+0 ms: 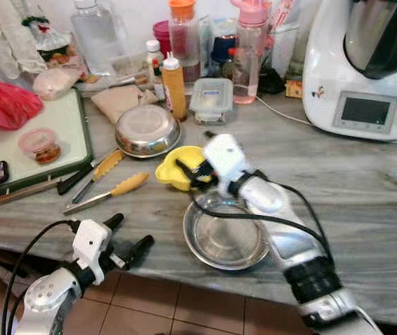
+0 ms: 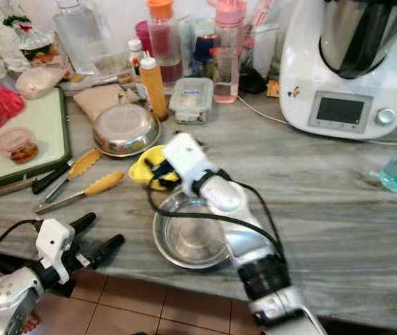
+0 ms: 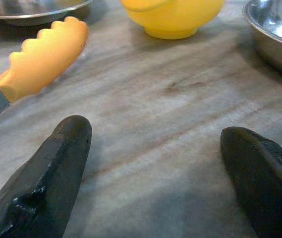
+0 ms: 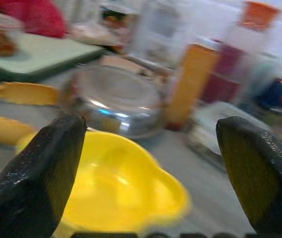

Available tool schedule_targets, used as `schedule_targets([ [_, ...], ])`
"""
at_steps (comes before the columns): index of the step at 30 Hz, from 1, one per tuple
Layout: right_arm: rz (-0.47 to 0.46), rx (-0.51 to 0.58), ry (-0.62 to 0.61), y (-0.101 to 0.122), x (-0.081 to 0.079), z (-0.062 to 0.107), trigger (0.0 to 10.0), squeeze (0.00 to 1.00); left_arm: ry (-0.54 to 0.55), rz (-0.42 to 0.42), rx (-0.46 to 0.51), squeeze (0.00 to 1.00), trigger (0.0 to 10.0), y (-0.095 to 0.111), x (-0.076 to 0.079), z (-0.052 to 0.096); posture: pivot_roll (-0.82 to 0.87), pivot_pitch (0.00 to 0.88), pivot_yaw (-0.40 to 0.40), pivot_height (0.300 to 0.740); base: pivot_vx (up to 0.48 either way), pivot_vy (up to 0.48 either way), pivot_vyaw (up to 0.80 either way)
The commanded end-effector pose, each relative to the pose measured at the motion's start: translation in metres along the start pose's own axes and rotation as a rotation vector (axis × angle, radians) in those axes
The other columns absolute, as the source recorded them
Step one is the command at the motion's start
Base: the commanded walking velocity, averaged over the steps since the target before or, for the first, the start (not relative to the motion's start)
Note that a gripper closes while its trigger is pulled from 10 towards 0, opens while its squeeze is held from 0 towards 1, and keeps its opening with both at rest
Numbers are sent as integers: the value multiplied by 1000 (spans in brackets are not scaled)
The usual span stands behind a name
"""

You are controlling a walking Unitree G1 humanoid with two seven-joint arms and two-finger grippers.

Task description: Setting the table

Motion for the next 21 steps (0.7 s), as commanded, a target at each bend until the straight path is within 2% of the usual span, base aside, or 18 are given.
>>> schedule_targets([
  [1,21,24,-71,5,8,14,10000,1000,35,2,-10,0,10000,2,-14,-2,-82,63,102,740,0,0,0],
  [3,31,26,-121,4,14,24,10000,1000,43,2,1,0,10000,7,-21,-5,-88,61,104,740,0,0,0],
  [6,33,28,-146,5,17,29,10000,1000,46,1,8,0,10000,9,-24,-6,-88,61,104,740,0,0,0],
  [8,23,22,-213,4,25,42,10000,1000,49,-5,20,0,10000,14,-32,-5,-102,56,110,740,0,0,0],
  [9,7,13,-292,2,35,58,10000,1000,64,-16,38,0,10000,20,-40,0,-105,54,111,740,0,0,0],
  [10,7,13,-292,2,35,58,10000,1000,64,-16,38,0,10000,20,-40,0,-105,54,111,740,0,0,0],
  [11,5,2,-342,-1,42,69,10000,1000,72,-22,51,0,10000,23,-43,3,-107,52,111,740,0,0,0],
  [13,3,-4,-364,-2,44,73,10000,1000,74,-24,56,0,10000,24,-44,4,-108,51,111,740,0,0,0],
  [15,-8,-34,-424,-8,47,89,10000,1000,74,-28,80,0,10000,31,-42,7,-116,47,112,740,0,0,0],
  [17,-28,-62,-462,-15,46,104,10000,1000,70,-32,110,0,10000,41,-36,7,-122,47,110,740,0,0,0],
  [21,-55,-110,-500,-23,41,118,10000,1000,61,-36,134,0,10000,52,-28,4,-138,43,108,740,0,0,0],
])
Point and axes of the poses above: a point about 5 cm out from each wrist's last joint towards the gripper, its own z axis pointing back from the gripper into the wrist, its own y axis along the axis of the wrist's last joint, x = y × z, the point moved 3 cm from there along -z, pointing out of the wrist towards the gripper, and after that the axes turned 4 degrees about -z, right-handed, at the moved point
